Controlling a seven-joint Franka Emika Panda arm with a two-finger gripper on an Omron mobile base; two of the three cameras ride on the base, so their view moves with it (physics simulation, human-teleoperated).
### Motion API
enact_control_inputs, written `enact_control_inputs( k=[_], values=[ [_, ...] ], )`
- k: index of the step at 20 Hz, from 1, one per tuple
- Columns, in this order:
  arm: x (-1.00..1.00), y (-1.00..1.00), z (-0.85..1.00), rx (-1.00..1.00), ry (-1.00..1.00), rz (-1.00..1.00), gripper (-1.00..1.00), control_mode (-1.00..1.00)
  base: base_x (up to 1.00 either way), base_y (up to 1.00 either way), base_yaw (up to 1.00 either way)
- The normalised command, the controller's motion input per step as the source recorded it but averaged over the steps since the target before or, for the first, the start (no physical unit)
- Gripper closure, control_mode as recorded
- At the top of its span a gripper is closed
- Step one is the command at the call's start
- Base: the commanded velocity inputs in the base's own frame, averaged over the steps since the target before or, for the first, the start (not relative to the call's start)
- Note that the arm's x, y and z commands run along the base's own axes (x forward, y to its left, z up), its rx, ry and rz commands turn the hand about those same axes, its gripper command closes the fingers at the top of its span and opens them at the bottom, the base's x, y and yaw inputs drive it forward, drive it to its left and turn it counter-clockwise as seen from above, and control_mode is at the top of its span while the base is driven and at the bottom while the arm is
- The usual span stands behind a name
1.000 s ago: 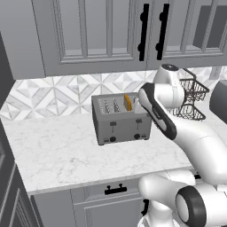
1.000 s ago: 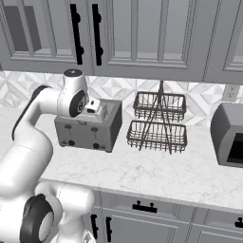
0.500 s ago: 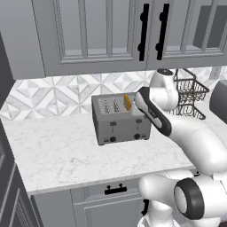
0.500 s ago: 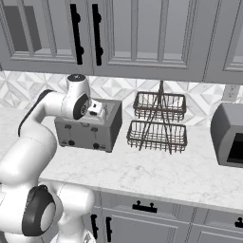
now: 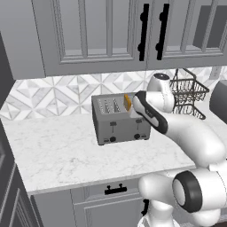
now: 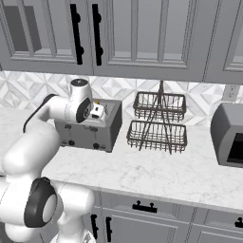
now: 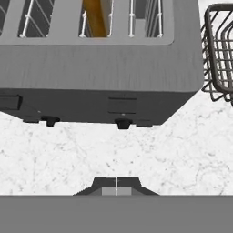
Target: Start the toaster. Once the lever pops up, take the bread to the plate on the dining counter.
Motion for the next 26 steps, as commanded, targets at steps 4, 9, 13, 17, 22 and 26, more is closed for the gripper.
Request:
enact_control_inputs(
  k=[4,9,13,17,22,26],
  values=[
    [0.19,0.00,-0.09,0.00,-0.02,0.00,1.00,-1.00,0.00,0.00,0.00],
    [0.25,0.00,-0.07,0.00,-0.01,0.00,1.00,-1.00,0.00,0.00,0.00],
    [0.23,0.00,-0.10,0.00,0.00,0.00,1.00,-1.00,0.00,0.00,0.00],
    [0.23,0.00,-0.12,0.00,0.00,0.00,1.00,-1.00,0.00,0.00,0.00],
    [0.24,0.00,-0.15,0.00,-0.01,0.00,1.00,-1.00,0.00,0.00,0.00],
    [0.21,0.00,-0.20,0.00,-0.02,0.00,1.00,-1.00,0.00,0.00,0.00]
  ],
)
